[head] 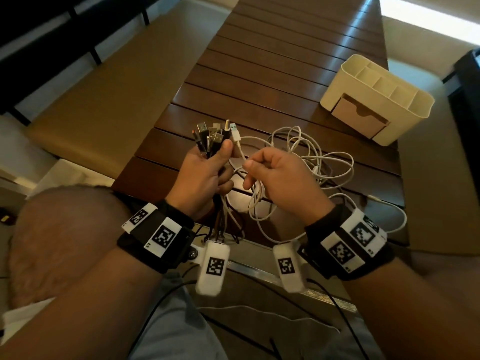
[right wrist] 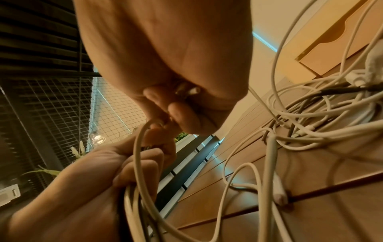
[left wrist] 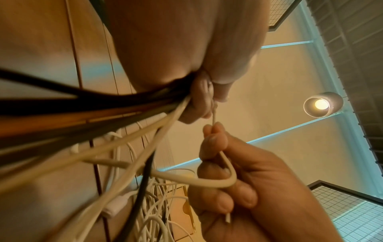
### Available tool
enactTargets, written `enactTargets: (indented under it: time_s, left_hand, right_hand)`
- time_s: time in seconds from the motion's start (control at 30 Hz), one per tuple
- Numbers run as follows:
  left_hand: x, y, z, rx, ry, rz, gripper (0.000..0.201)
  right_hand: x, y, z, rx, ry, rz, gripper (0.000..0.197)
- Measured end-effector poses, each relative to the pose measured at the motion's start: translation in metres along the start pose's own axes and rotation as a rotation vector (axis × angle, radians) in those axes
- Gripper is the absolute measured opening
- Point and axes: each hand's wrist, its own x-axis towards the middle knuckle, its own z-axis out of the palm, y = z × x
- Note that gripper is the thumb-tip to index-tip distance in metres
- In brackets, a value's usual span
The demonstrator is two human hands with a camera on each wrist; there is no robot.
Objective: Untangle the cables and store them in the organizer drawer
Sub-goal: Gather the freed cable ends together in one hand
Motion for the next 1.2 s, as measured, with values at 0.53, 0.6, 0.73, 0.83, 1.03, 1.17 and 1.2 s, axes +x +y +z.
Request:
enactTargets:
  time_s: [0.53,0.6,0.73,0.83,1.03,1.17,1.2]
  left_hand:
    - [0.0,0.006,-0.001,-0.111,0.183,-0.005,0.016]
    - [-0.001,0.007,-0.001,-0.135,0.173,-0.018,0.019]
    - [-0.003,0.015,0.003,-0.291,0.115,-0.017,0.019]
    - [0.001,0.028,-0.007,-0.417,0.109,-0.038,0.026]
    - [0.0,0.023,-0.012,-0.017,0.08,-0.005,0.02]
    - [-0.007,0.009,0.004,0.289,-0.067,-0.038,0.021]
    - [-0.009,0.008,0.007,0.334,-0.105,-0.05,0.026]
  right_hand:
    - [-0.004,0.009,-0.01,0.028,-0.305,0.022,0.01]
    - [-0.005,0.013,-0.012,-0.004,-0.286,0.016,0.013]
    - [-0.007,0.021,-0.014,-0.036,-0.307,0.035,0.02]
    - [-0.008,0.029,-0.021,-0.276,-0.362,0.032,0.027]
    - [-0.003,0.025,-0.038,-0.279,-0.19,-0.024,0.014]
    - [-0.004,0.01,-0.034,-0.217,-0.031,-0.208,0.009]
    - [-0.004,0.009,-0.033,-0.221,-0.005,-0.236,0.008]
